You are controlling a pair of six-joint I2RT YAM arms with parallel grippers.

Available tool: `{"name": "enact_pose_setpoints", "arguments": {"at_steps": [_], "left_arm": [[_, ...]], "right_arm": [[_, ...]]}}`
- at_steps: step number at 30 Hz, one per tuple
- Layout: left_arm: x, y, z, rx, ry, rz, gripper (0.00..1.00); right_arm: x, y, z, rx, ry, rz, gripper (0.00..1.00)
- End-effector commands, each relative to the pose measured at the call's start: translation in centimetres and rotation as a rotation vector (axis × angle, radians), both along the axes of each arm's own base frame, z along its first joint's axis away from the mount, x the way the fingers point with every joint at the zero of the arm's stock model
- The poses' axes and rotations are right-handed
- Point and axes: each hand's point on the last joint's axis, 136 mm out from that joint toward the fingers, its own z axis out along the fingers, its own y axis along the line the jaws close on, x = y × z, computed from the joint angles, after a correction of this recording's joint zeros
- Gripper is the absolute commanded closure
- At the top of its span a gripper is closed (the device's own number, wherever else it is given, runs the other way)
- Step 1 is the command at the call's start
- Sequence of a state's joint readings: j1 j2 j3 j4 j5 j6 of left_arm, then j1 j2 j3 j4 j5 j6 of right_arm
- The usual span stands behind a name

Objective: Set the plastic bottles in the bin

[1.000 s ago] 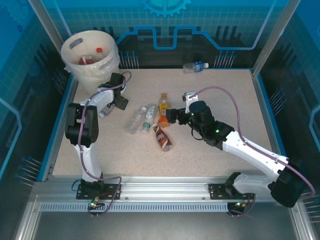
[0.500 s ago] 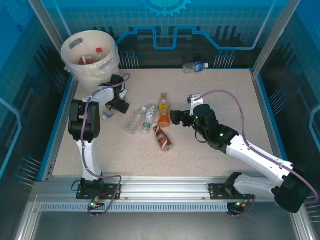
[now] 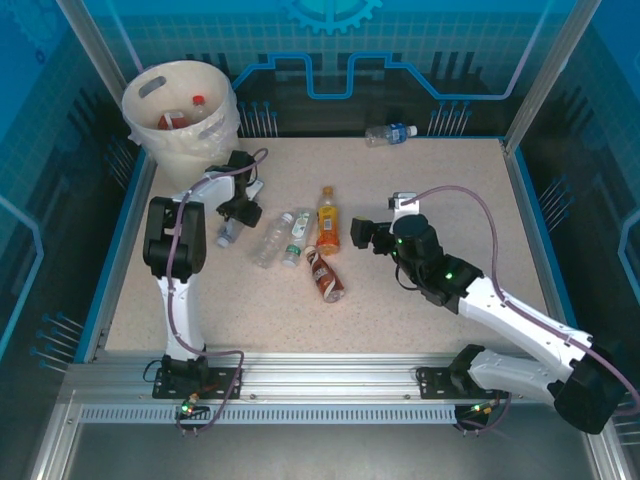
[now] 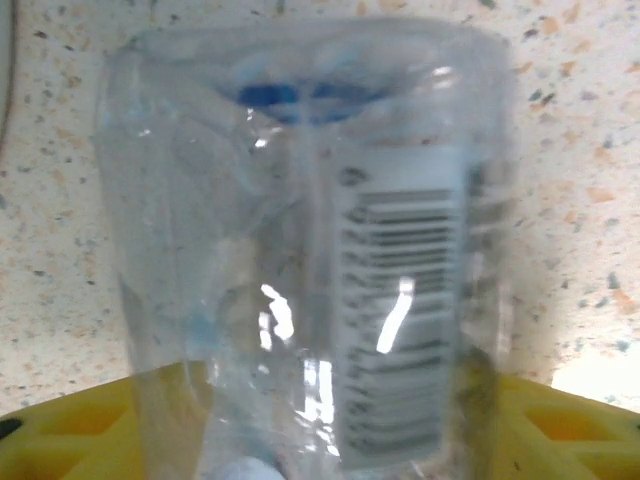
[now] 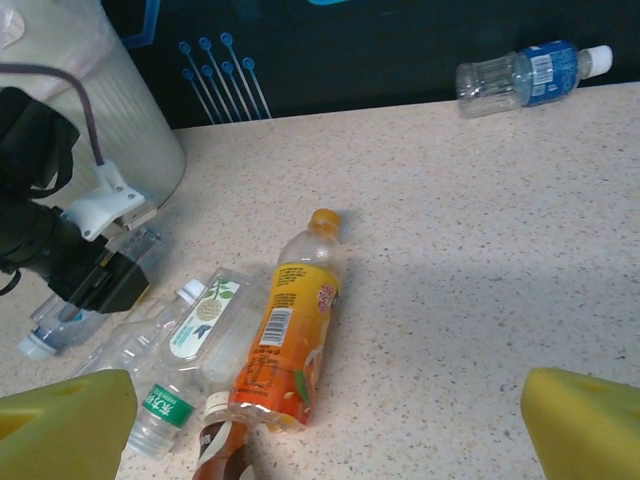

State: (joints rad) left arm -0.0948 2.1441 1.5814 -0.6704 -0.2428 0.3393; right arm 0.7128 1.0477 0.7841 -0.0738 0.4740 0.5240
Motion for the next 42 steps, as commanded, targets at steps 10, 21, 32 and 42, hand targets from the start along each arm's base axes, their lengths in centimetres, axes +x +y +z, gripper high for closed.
{"name": "enact_pose_setpoints", "arguments": {"at_steps": [10,21,32,42], "left_arm": [[0.3,-1.3,-0.4,-0.115,-0.067,0.085,0.56],[1.4,-3.9,4.1,-0.261,-0.247,0.154,0.64],[1.8,-8.0,11.7,-0.340,-0.507,0.099,0.67],[-0.3,-14.4,20.1,-0.572,-0.659,-0.082,0.67]], "right_arm": [[-1.4,2.6,1.1,-0.084,-0.075,0.255,0.00],[-3.5,5.3,2.2,-0.038,-0.108,0.459,0.00],[-3.4,6.9,2.4,-0.025,-0.132,0.519,0.00],[-2.2,6.7,1.8,-0.027,-0.106,0.451,0.00]]}}
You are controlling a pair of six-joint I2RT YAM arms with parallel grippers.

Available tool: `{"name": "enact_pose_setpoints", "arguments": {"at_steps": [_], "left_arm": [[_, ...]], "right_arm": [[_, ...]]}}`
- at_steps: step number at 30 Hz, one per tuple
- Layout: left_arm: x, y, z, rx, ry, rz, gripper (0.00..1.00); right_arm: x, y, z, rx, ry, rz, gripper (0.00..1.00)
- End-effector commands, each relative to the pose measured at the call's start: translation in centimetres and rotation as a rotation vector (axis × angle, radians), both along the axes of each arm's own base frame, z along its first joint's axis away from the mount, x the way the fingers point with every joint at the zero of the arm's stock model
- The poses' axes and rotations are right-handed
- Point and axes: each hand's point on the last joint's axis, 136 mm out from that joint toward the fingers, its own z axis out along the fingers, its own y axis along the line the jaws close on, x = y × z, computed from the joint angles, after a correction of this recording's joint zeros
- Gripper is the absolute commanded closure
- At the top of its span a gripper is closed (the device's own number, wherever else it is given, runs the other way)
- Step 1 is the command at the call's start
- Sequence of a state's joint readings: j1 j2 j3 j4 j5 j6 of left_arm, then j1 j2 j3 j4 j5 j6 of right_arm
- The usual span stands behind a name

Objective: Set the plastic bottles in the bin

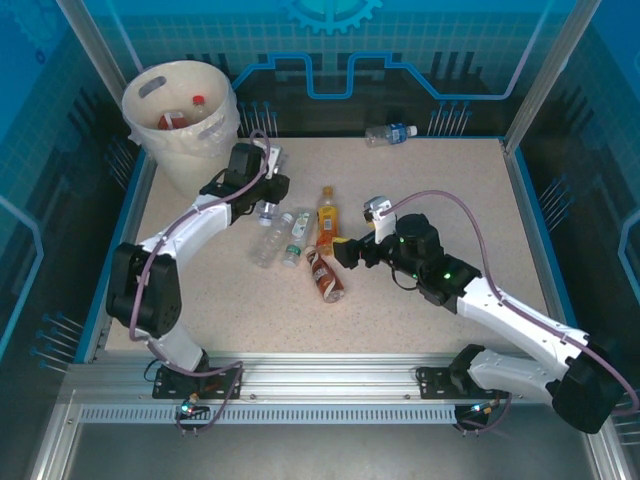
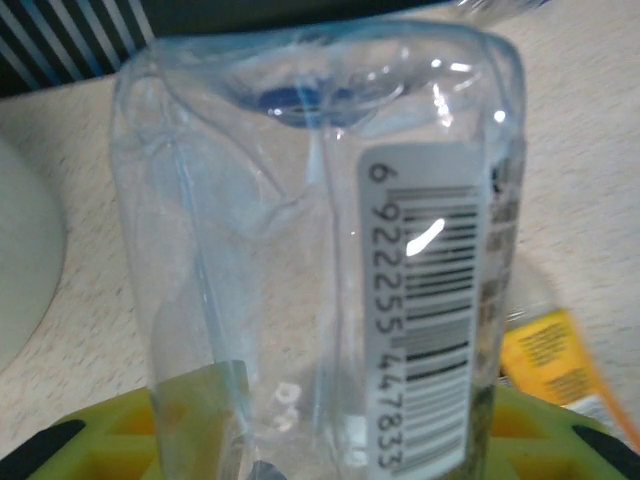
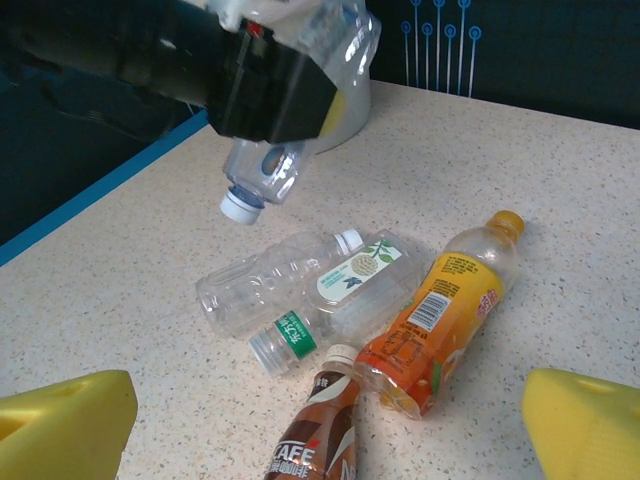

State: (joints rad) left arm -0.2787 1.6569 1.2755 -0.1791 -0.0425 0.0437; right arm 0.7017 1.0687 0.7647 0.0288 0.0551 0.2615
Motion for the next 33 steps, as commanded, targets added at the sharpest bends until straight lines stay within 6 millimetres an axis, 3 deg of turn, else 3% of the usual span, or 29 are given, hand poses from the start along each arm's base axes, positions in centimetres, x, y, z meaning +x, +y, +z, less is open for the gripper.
{"name": "enact_pose_setpoints", "arguments": {"at_steps": [1,8,17,24,28,33], "left_arm": [[-0.9,-2.4,3.9,-0.137,-0.085,-0.083,0.67],[-2.6,-5.7,10.5,-0.402,-0.198,-0.219,0.66],[-3.7,-5.7,19.5,-0.527,-0.388,-0.255,0.65],[-2.8,-2.2,25.4,-0.515,-0.564,-0.111,0.63],[-1.2,1.7,27.2,-0.523,-0.622,0.026,0.62],[1.3,7.6,28.0,-0.533,-0.659,0.192,0.61]], "right_arm": [[0.5,0.4,1.6,0.033,-0.031,-0.013,0.00],[0.4,1.7,1.9,0.045,-0.045,0.039,0.00],[0.9,2.4,2.6,0.049,-0.050,0.039,0.00],[1.1,2.5,2.4,0.043,-0.032,0.035,0.00],[1.2,2.3,2.2,0.030,-0.024,0.024,0.00],[1.3,2.1,2.0,0.022,-0.021,0.012,0.00]]}}
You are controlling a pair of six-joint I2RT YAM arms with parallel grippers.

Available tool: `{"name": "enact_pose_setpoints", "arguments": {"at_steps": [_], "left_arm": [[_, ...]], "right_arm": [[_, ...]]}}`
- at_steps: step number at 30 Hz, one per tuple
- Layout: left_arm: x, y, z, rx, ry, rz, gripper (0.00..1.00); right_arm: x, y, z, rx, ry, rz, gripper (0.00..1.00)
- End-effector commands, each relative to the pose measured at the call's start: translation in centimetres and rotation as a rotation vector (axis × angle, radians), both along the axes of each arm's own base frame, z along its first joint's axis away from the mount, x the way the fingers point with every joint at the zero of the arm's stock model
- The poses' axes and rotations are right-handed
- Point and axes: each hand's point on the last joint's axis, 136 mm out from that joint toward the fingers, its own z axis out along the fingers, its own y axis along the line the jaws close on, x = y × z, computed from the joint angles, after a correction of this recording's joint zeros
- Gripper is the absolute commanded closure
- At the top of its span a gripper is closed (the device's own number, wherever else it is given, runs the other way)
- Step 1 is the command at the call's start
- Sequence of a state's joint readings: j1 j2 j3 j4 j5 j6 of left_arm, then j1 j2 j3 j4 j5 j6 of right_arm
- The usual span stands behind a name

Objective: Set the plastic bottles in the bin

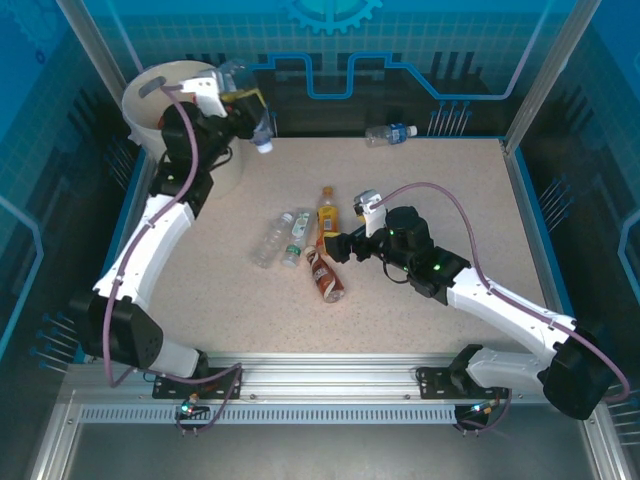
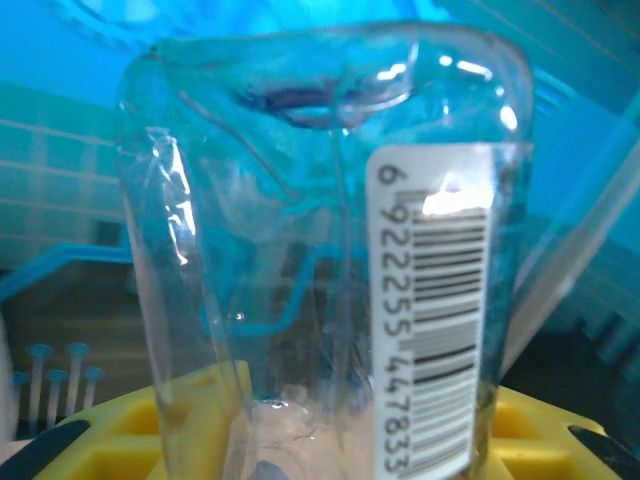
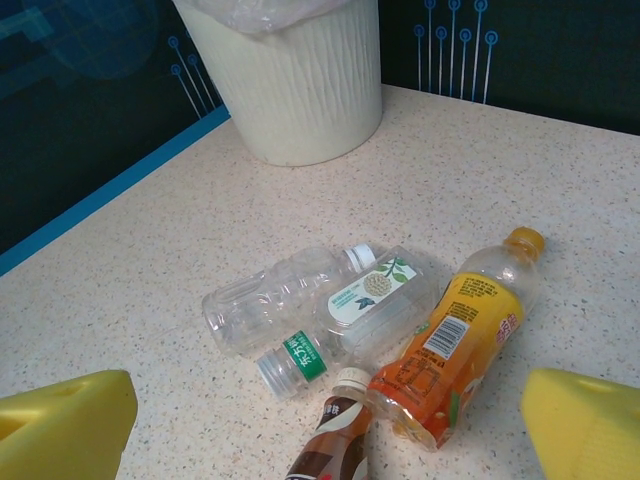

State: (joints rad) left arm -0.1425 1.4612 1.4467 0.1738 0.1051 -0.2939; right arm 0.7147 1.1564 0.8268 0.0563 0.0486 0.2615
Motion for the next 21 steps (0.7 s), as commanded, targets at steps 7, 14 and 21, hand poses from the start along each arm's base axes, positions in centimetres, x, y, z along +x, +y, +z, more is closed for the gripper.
{"name": "enact_pose_setpoints", "arguments": {"at_steps": [7,14,21], "left_arm": [[4.3,10.1,3.0,0.101,-0.072,0.316,0.60],[7.2,13.7,2.2,0.303,-0.086,0.481,0.59],[10.2,18.1,0.5,0.398,-0.052,0.584,0.57]], "right_arm": [[0.1,-0.1,1.3,-0.006,-0.010,-0.024,0.00],[0.3,-0.3,1.1,-0.005,0.001,-0.040,0.00],[0.0,-0.6,0.3,-0.040,0.019,-0.045,0.00]]}}
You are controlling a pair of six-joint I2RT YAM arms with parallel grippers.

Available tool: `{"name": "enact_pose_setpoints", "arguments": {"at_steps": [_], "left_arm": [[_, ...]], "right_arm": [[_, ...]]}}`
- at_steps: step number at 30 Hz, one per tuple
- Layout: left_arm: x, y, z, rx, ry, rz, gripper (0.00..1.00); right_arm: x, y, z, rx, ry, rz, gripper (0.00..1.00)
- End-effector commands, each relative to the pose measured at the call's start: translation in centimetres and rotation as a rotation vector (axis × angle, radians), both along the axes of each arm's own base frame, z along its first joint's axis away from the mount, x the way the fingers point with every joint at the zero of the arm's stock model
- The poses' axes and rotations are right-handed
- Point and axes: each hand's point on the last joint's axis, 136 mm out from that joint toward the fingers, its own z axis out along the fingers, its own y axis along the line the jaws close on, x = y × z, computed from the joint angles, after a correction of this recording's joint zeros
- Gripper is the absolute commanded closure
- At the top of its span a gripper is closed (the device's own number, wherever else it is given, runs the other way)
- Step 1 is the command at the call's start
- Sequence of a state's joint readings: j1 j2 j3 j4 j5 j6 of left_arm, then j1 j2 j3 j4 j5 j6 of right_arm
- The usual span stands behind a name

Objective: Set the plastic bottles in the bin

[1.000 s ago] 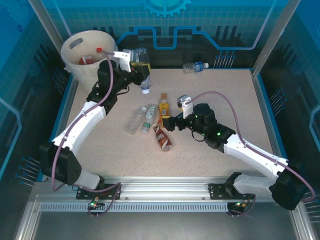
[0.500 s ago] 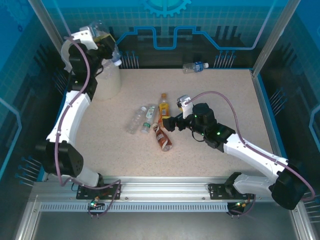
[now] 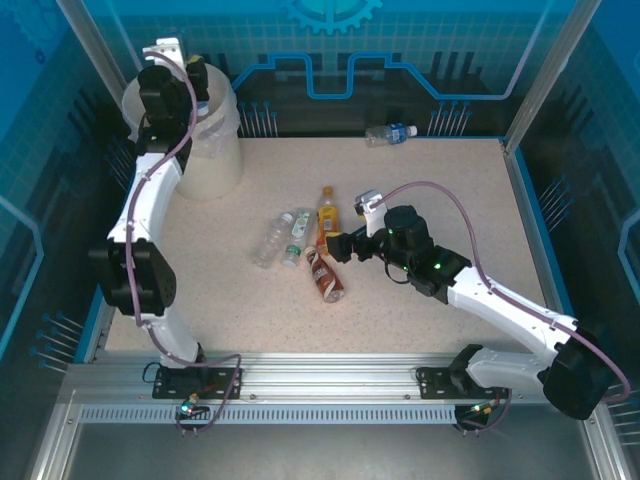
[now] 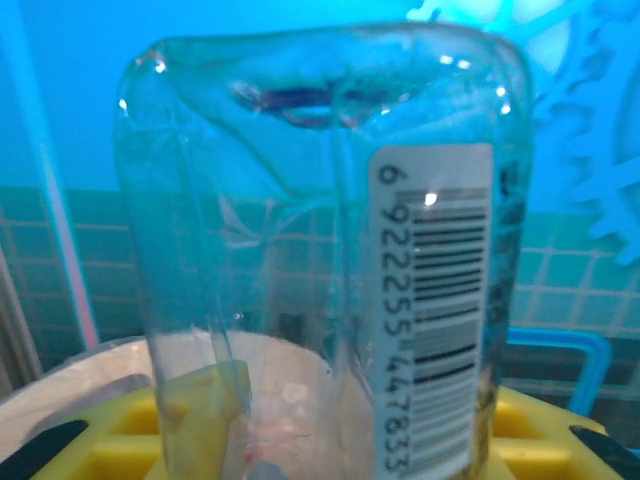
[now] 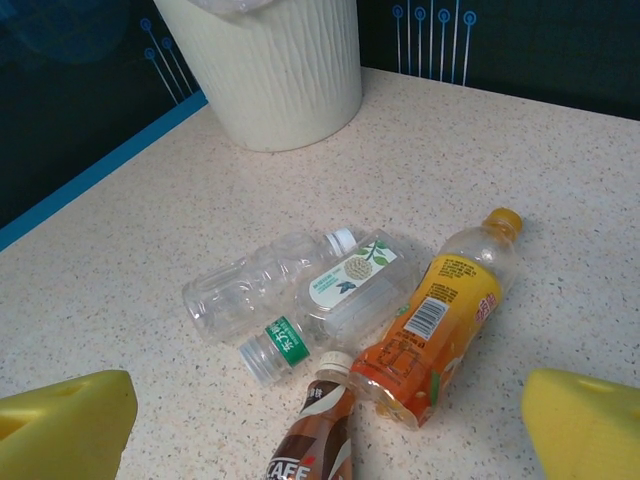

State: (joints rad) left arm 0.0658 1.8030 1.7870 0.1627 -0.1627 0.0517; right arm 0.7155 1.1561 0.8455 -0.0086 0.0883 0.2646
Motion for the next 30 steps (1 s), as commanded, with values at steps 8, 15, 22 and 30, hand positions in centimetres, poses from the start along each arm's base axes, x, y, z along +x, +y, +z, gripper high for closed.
{"name": "enact_pose_setpoints", "arguments": {"at_steps": [8,15,22,30], "left_arm": [[3.5,5.7,-1.6,0.272,0.133,0.093,0.56],[5.6,8.3,-4.7,0.400,0.213,0.072,0.53],[5.4,10.9,-4.3,0.429,0.191,0.087,0.19],[4.6,8.9,-3.8,0.299,0.227,0.023,0.01]], "right_arm": [[0.0,-0.5,1.3,-0.007,-0.022,-0.036,0.00],[0.3,-0.7,0.6,-0.033,-0.016,-0.048,0.00],[0.8,-0.8,1.2,-0.040,-0.023,-0.073,0.00],[1.3,-0.4,1.0,-0.027,0.003,-0.082,0.00]]}}
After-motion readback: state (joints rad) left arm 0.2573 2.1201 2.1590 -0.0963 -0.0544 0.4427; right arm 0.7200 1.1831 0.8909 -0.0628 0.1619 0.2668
